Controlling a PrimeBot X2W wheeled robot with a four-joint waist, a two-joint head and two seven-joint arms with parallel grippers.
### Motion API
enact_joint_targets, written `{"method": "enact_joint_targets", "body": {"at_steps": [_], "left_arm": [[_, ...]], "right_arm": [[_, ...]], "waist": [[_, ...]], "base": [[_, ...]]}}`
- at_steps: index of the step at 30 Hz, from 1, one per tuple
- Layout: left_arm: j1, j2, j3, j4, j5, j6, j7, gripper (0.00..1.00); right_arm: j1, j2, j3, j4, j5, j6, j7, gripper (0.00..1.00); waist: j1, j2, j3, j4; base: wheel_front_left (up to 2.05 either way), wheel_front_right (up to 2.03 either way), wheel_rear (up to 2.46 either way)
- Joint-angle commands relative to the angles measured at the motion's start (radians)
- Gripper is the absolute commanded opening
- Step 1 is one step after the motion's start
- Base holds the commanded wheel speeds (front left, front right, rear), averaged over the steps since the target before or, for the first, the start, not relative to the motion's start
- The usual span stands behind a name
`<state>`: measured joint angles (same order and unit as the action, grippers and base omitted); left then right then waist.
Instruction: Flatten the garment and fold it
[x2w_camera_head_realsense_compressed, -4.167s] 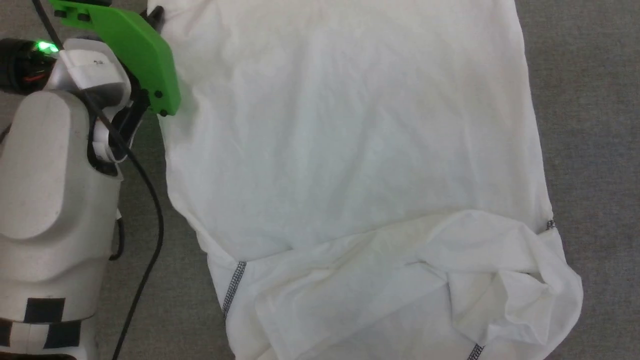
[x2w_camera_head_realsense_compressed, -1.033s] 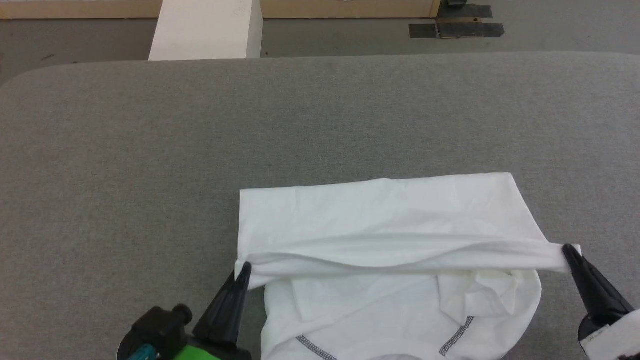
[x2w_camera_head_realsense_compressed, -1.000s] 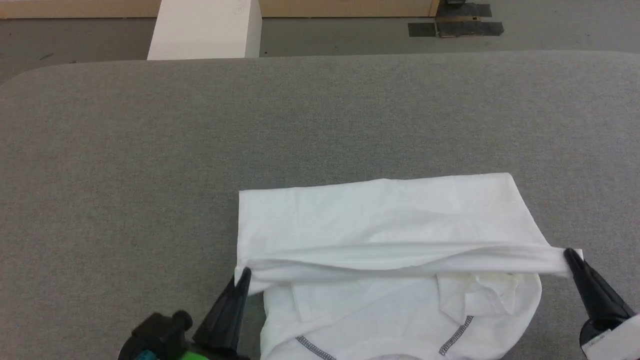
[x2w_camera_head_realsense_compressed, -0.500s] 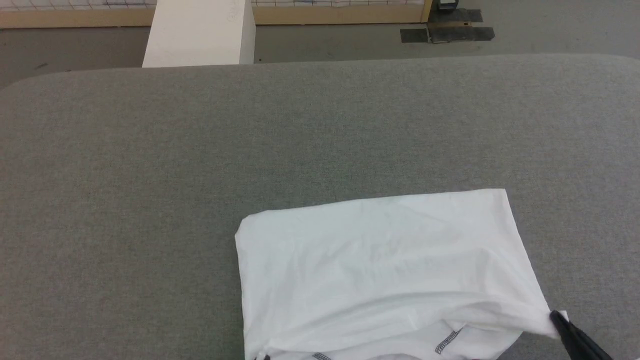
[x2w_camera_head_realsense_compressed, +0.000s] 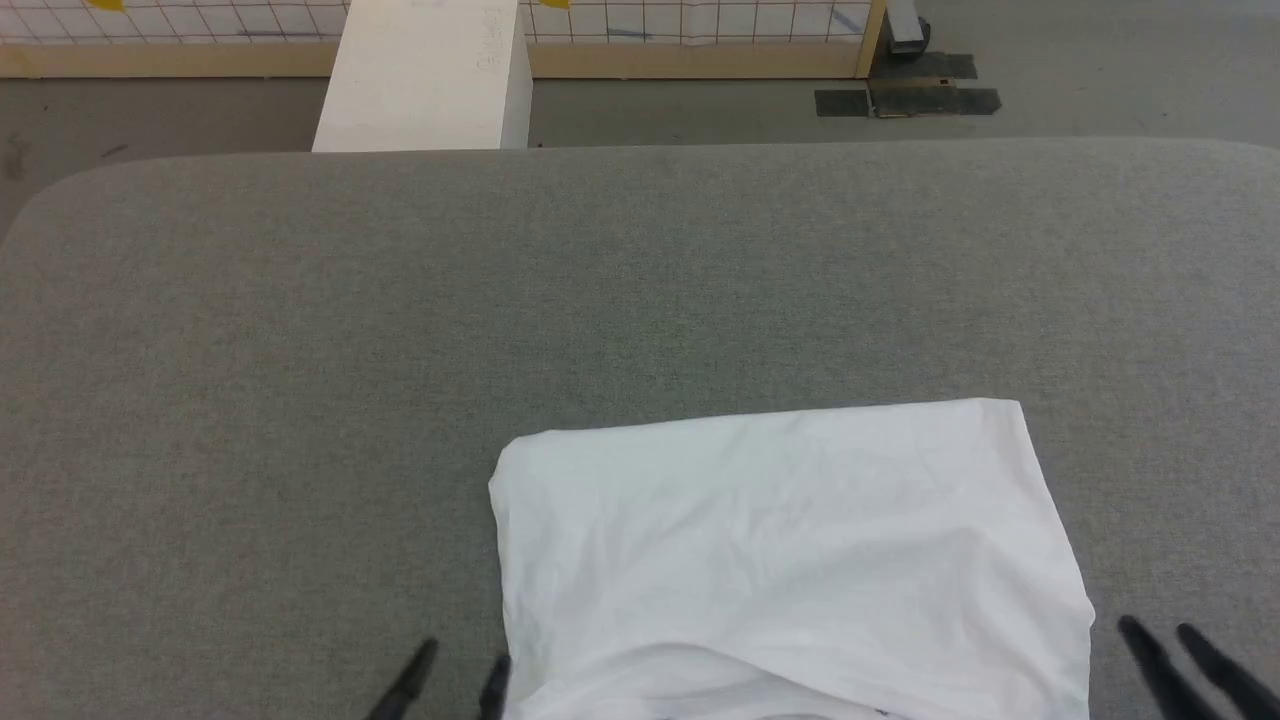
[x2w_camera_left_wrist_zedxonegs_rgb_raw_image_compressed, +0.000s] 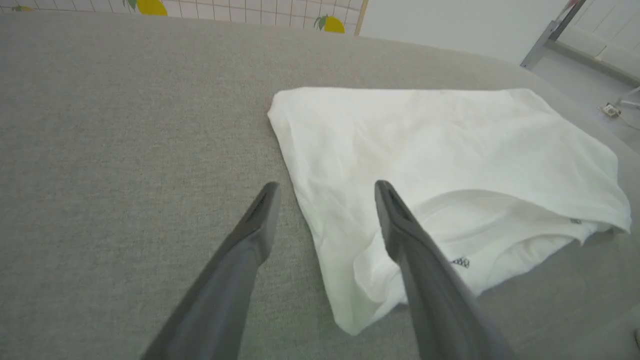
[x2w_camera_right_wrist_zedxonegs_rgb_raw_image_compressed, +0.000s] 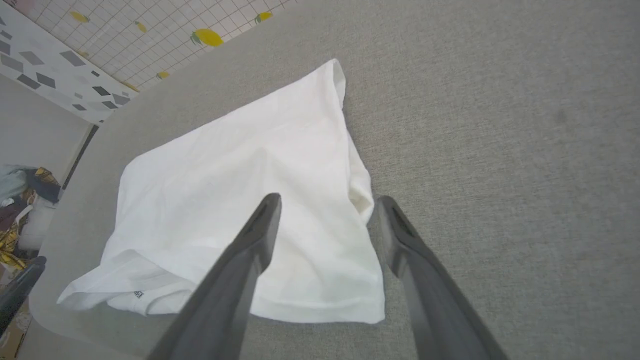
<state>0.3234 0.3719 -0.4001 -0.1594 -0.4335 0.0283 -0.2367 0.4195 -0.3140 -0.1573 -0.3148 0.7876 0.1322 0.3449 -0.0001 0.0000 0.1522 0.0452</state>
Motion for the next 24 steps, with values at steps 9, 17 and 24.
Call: {"method": "enact_joint_targets", "body": {"at_steps": [9,17,24], "left_arm": [[-0.096,-0.164,0.175,-0.246,0.194,0.137,-0.025,1.00],[-0.102,-0.253,0.167,-0.244,0.296,0.160,-0.025,1.00],[-0.110,-0.272,0.151,-0.199,0.314,0.140,-0.025,1.00]], "right_arm": [[-0.126,0.020,-0.057,0.035,-0.114,-0.002,0.015,1.00],[-0.234,0.006,-0.001,0.116,-0.189,-0.002,0.068,1.00],[-0.287,-0.056,0.064,0.212,-0.214,-0.002,0.073,1.00]], "waist": [[0.0001,0.0000,0.032,0.013],[0.0001,0.0000,0.058,0.038],[0.0001,0.0000,0.081,0.071]], "base": [[0.00,0.00,0.00],[0.00,0.00,0.00],[0.00,0.00,0.00]]}}
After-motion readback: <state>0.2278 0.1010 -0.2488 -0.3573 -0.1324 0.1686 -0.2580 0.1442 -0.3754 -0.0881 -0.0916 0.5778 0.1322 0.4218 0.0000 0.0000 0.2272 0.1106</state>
